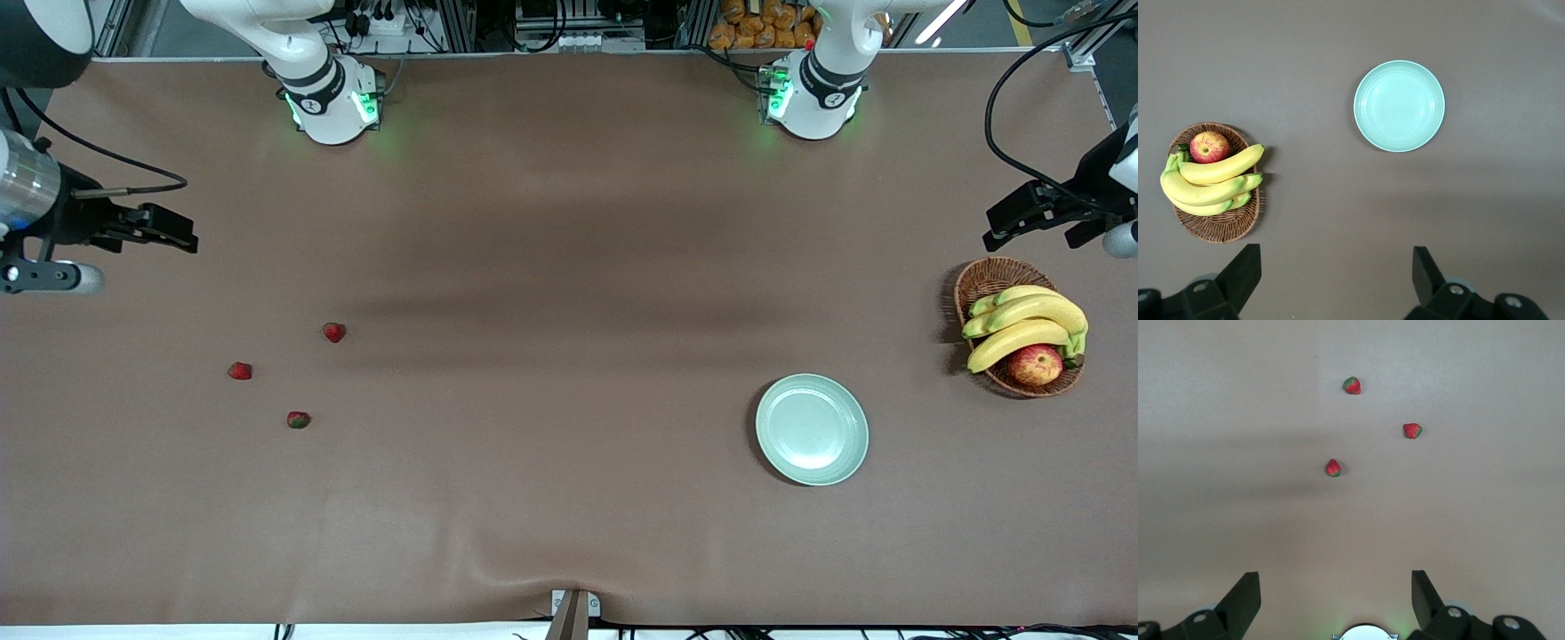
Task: Collect all strawberries into plate
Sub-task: 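Reach the right gripper down over the nearest red strawberry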
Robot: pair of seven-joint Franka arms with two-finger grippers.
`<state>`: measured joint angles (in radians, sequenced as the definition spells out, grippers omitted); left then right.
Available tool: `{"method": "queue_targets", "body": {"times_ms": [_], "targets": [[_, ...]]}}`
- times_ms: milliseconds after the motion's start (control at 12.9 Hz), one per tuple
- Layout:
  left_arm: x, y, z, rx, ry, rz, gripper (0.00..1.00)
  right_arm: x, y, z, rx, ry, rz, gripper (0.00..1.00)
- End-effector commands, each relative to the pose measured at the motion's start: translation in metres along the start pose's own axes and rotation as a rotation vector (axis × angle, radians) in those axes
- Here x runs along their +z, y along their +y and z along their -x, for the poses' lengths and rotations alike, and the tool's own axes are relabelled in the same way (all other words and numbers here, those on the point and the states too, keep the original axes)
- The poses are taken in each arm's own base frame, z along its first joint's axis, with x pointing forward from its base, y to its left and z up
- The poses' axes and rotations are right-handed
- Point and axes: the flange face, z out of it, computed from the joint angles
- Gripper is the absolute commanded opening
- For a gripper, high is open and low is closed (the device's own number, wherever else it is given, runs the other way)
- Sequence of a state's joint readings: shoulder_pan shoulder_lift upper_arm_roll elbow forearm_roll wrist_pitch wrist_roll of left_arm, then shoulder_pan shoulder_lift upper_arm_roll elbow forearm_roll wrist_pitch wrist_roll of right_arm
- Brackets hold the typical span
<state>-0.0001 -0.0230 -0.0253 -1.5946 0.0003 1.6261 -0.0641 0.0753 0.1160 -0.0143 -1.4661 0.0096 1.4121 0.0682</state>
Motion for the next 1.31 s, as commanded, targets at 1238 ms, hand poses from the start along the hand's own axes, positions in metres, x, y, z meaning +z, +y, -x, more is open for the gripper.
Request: {"method": "queue_targets", "body": {"times_ms": [1238], "targets": [[0.002, -0.002, -0.002, -0.001, -0.024, 0.027, 1.0, 0.23, -0.081, -0.106, -0.19, -0.167, 0.071, 1.0]]}}
